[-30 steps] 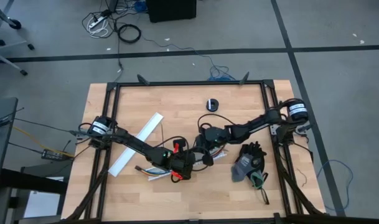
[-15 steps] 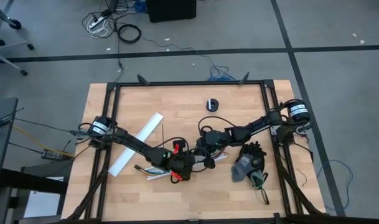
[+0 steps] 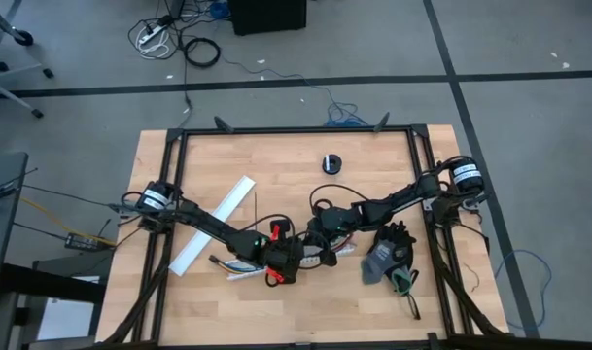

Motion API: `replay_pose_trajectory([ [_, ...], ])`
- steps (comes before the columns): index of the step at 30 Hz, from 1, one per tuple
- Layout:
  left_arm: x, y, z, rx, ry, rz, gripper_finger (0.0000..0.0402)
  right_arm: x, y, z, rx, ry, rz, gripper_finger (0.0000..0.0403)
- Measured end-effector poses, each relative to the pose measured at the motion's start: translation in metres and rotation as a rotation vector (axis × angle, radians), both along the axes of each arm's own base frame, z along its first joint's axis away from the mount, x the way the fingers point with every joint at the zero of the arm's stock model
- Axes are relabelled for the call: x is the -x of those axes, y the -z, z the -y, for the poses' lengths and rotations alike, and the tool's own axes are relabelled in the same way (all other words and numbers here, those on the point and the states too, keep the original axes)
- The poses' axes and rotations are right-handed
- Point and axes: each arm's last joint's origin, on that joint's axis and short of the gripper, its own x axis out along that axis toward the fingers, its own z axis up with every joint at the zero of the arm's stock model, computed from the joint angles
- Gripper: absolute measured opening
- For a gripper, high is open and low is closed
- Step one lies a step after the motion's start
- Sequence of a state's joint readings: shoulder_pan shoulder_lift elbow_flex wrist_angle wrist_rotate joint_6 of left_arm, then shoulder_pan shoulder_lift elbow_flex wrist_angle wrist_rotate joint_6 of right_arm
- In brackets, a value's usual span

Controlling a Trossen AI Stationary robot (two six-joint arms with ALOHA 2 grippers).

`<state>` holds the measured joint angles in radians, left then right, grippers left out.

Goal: Ziptie cables
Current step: Put the cable wires in the white cable duct

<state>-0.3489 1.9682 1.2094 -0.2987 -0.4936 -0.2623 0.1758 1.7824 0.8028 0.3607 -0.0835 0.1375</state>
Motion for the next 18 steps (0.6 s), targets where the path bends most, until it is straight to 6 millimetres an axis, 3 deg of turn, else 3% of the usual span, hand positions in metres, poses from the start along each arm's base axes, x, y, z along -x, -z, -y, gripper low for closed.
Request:
replay_pose_trajectory([
  [18,-0.001,-0.001,0.003,-0.014,0.22,-0.065,0.0,0.001,-0.003,-0.015,-0.022,-0.091,0.039,0.0],
])
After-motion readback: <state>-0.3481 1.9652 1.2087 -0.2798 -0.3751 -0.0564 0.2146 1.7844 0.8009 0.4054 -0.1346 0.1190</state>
